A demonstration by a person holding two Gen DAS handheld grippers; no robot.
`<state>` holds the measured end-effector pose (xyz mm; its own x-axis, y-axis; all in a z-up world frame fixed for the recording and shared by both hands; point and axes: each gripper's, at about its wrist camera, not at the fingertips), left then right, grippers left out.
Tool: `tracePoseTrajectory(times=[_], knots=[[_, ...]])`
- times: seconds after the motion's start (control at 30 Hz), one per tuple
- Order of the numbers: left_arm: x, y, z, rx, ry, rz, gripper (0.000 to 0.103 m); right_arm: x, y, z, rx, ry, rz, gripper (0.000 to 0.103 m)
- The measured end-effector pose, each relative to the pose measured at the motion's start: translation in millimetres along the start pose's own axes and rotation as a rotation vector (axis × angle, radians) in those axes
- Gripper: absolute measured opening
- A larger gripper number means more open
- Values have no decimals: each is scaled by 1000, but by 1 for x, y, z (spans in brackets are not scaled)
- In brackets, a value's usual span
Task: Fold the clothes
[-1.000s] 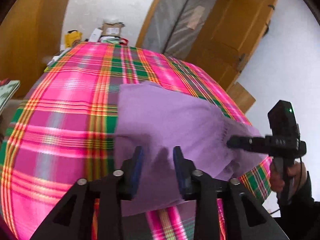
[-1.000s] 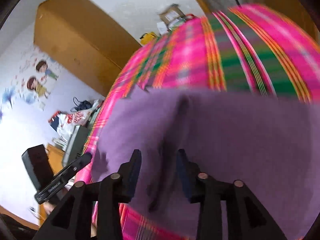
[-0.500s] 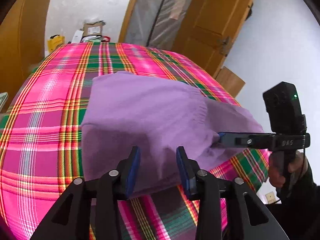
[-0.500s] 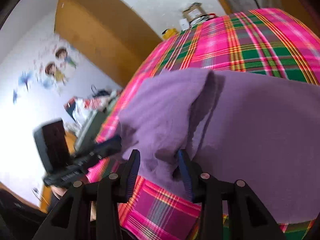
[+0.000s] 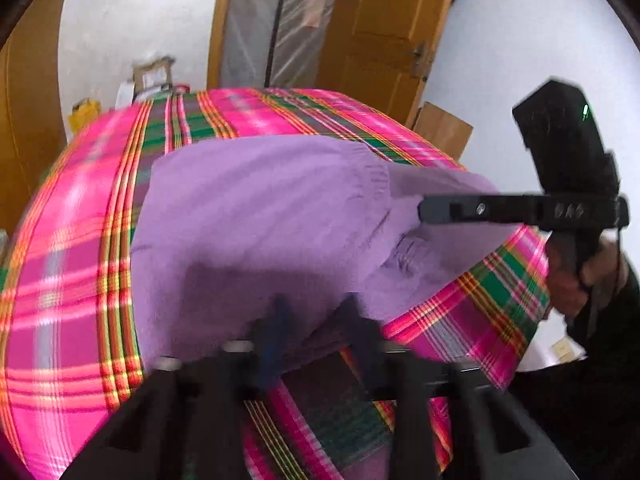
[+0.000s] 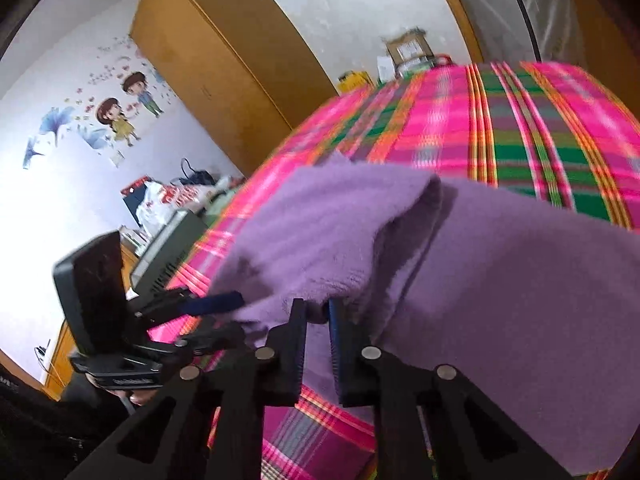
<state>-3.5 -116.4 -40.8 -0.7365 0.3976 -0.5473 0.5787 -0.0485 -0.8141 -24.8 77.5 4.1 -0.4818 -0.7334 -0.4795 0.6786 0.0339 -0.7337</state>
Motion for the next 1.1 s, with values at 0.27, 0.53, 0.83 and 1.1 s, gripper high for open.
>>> tracePoseTrajectory(times=[0.27,0.53,0.83,1.1], knots=[[-7,10,-3,15,39,8,5,-3,16,6,-7,7,38,9],[-20,6,5,-36,111,-11,6,-4,24,-2,52,25,73,9],[11,-5,20,-149,88,6,12,8,9,-5,97,25,-14,32],[-2,-12,18,-144,78,-30,13,7,19,-2,4,78,40,30]])
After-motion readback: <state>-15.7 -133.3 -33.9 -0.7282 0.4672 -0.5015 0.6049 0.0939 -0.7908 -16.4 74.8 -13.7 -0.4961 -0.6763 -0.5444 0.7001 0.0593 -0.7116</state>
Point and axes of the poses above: each gripper's, at about its wrist camera, not at the fingertips, and x roughly the way its jaws point, z to its left, y to its underside, and after that the axes turned 10 degrees about -z, right-handed
